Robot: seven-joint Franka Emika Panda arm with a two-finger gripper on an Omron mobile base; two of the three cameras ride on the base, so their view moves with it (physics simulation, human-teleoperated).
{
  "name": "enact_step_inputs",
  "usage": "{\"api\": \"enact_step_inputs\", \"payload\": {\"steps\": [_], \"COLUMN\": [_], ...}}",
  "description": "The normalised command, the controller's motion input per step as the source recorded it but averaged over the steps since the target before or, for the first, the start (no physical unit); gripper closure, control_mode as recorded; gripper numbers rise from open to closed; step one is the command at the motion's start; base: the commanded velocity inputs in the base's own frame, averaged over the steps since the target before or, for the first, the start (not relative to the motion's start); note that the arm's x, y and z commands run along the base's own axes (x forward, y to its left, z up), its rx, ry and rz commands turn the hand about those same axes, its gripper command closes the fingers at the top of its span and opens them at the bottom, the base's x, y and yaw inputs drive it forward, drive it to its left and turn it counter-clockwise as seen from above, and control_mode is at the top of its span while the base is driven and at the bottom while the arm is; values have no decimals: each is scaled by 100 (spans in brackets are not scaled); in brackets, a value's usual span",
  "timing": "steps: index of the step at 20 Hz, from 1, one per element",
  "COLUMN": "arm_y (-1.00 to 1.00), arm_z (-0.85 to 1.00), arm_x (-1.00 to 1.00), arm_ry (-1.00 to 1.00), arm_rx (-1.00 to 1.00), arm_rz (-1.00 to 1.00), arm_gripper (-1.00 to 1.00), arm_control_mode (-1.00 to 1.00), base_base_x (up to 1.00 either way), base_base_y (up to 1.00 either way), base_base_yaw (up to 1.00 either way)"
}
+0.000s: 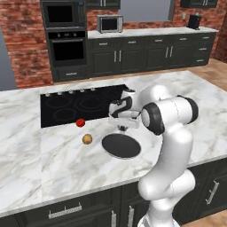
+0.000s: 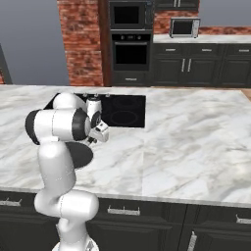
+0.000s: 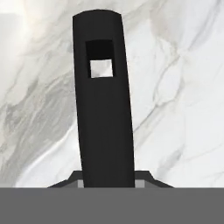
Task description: Place the pan on the center burner on the stove. Then place the tomato and the onion in the pan and turn on the center burner.
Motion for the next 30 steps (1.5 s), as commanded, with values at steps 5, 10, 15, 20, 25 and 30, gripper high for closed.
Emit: {"api": "enact_step_inputs", "payload": {"steps": [5, 10, 15, 20, 25, 30], "arm_y": [-34, 1, 10, -3, -6, 0], "arm_z": [41, 68, 95, 78, 32, 7], "arm_x": [-71, -76, -75, -85, -45, -7], "arm_ry": [6, -1, 1, 26, 33, 7], "arm_rx": [11, 6, 0, 0, 0, 0], "arm_rz": [-53, -55, -38, -32, -22, -16], "arm_gripper": [100, 100, 100, 100, 100, 100], "arm_control_mode": [-100, -100, -100, -100, -100, -100], "base_base_x": [0, 0, 0, 0, 0, 0], "base_base_y": [0, 0, 0, 0, 0, 0], "base_base_yaw": [0, 0, 0, 0, 0, 0]}}
